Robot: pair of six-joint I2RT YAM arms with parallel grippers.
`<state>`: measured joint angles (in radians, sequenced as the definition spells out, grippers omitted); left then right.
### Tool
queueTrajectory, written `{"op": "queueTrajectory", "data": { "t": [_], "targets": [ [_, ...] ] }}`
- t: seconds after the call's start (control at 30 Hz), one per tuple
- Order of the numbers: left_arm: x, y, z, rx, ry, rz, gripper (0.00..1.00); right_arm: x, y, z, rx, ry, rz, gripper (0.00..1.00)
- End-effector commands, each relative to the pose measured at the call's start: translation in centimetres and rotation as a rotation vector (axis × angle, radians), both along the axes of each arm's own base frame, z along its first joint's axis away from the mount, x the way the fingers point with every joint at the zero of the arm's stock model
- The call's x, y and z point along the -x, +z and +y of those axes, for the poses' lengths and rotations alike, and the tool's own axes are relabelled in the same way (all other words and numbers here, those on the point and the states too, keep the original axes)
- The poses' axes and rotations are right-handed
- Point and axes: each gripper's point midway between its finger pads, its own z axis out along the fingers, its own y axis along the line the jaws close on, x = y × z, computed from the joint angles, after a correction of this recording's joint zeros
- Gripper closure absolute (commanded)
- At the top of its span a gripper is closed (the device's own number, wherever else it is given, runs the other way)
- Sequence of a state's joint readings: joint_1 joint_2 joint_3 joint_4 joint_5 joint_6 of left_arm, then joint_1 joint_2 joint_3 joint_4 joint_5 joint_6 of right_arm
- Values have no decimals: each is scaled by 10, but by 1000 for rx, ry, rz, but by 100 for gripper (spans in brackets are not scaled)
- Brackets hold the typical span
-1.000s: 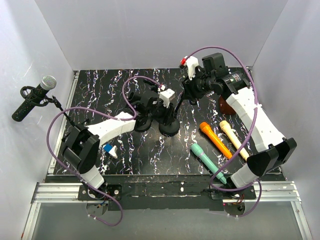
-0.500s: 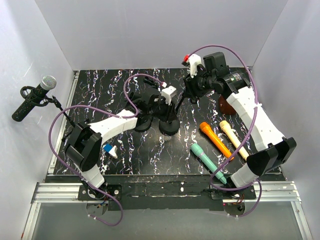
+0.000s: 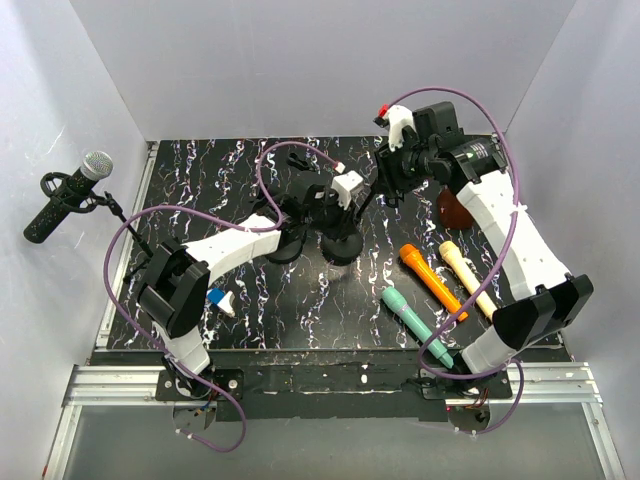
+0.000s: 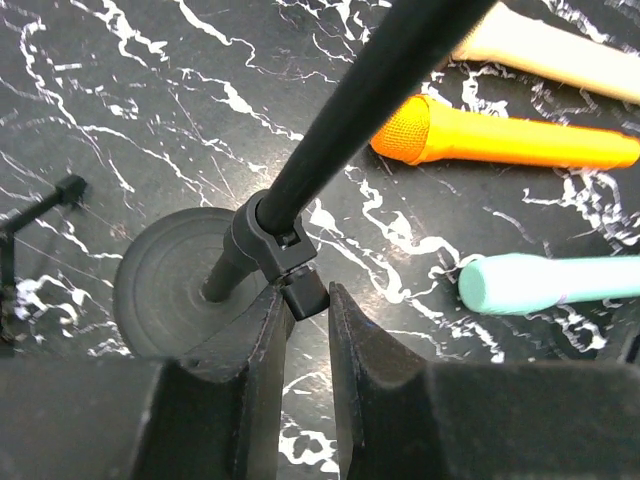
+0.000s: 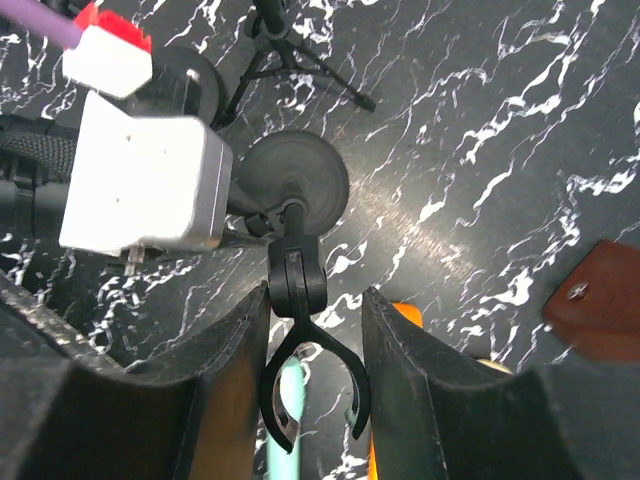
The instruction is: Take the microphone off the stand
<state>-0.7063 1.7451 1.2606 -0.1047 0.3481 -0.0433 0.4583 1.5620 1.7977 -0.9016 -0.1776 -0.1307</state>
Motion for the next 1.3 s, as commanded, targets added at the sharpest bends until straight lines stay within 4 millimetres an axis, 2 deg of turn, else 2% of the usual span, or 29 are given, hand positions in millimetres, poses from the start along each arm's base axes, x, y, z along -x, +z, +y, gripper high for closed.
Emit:
{"op": "queueTrajectory", "data": {
  "t": [0.0,0.1,0.27,0.33,0.53,0.57,0.67,0.7,0.73,0.8,0.9,0.97,1.07,1.13,1.17,1.2,1.23,1.27],
  "targets": [
    [3,37,-22,-37,-221,-290,100,18,8,6,-93,-64,163,99],
    [4,28,-19,-139,-258,-401,100,25,14,7,-168,-126,289,99],
    [-3,22,-7,-237,-240,-576,100,26,25,13,-213,-117,294,99],
    [-8,27,-6,-248,-226,-644,100,27,27,15,-229,-113,303,99],
    [-9,21,-5,-244,-194,-606,100,34,30,20,-256,-80,323,99],
    [-6,19,-5,-230,-193,-571,100,33,32,20,-259,-73,312,93],
    [6,17,-6,-161,-218,-471,100,25,53,16,-318,-31,276,59],
    [9,18,-6,-127,-218,-434,100,23,63,14,-347,-20,266,53],
    [20,14,-5,-93,-258,-365,100,19,73,10,-377,-12,254,47],
    [28,18,-4,-34,-283,-294,100,13,92,3,-447,26,225,41],
    [38,22,0,49,-344,-188,100,7,108,-15,-530,60,191,37],
    [41,22,4,80,-366,-121,100,3,103,-28,-546,100,159,37],
    [40,27,10,128,-390,-57,100,8,68,-43,-486,216,41,37],
    [37,28,14,146,-395,-25,100,22,50,-45,-453,347,-90,37],
    [36,28,15,150,-394,-12,100,29,26,-45,-436,385,-110,37],
    [33,29,16,154,-391,-7,100,31,26,-43,-421,437,-193,35],
    [32,32,16,160,-396,-2,100,34,9,-41,-423,458,-202,33],
    [32,32,17,162,-401,2,100,31,5,-36,-416,478,-240,33]
  ]
}}
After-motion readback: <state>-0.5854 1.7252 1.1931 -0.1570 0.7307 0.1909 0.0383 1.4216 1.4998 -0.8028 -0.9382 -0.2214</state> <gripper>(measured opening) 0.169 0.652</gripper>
